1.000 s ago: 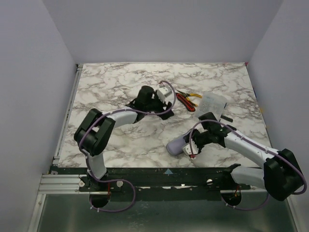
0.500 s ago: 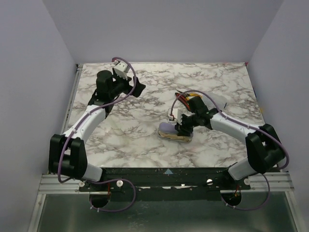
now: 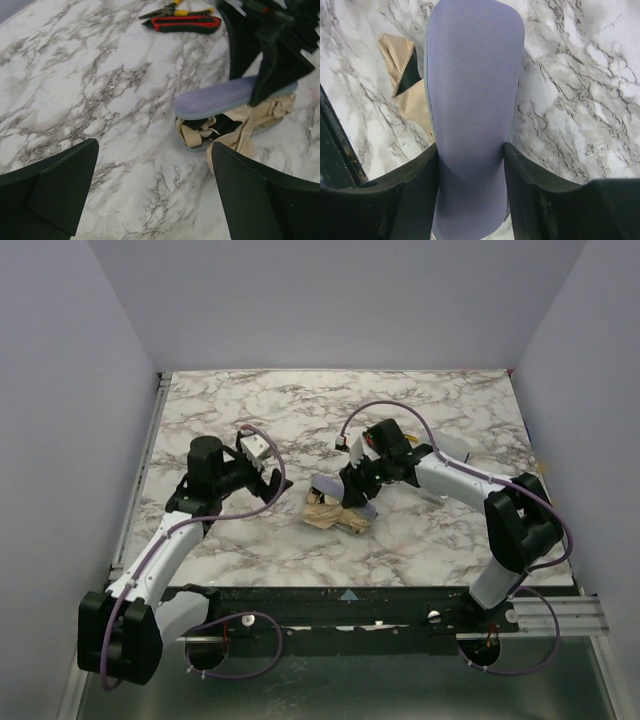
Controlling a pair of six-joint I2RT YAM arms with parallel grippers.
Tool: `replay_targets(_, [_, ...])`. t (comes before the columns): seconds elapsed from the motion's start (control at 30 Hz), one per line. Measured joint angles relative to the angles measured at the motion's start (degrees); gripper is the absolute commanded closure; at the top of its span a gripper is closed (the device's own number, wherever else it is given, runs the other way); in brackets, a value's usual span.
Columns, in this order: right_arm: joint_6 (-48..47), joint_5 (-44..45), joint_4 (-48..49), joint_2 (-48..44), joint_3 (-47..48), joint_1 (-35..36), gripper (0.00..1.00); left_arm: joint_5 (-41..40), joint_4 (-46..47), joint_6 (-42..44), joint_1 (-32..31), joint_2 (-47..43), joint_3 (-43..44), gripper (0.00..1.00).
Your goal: Open the umbrella
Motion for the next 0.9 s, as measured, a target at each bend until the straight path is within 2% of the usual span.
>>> replay_targets(0.07, [0.8, -0.4, -0.6, 0.0, 0.9, 0.0, 0.4, 1.4, -0.9, 4.7, -1.7, -2.3, -2.6, 0.02])
replay_targets(0.17, [1.1, -0.8, -1.6, 0.0, 1.3, 0.0, 0.44, 3.0, -2.3, 13.3, -6.5, -4.7, -6.8, 0.03])
replay_targets(0.27, [1.1, -0.7, -2.1, 0.0, 1.3, 0.0, 0.48, 3.0, -2.8, 20.7, -12.2, -5.9, -9.9, 0.15])
replay_targets(0.37, [1.6, -0.8, -2.5, 0.0, 1.3, -0.4, 0.5, 2.9, -2.4, 27.2, -17.4, -6.0, -12.3, 0.31])
replay_targets(0.47, [2.2, -0.8, -2.8, 0.0, 1.5, -0.8, 0.52, 2.9, -1.7, 32.7, -20.7, -5.3, -12.7, 0.38])
replay_targets(0.63, [3.1, -0.9, -3.6, 0.0, 2.5, -1.9, 0.56, 2.9, -0.8, 41.4, -24.1, -1.9, -12.0, 0.44])
replay_targets(0.9, [4.2, -2.5, -4.2, 0.5, 4.5, -4.9, 0.69, 1.9, 0.7, 52.3, -29.6, 8.2, -6.8, 0.41])
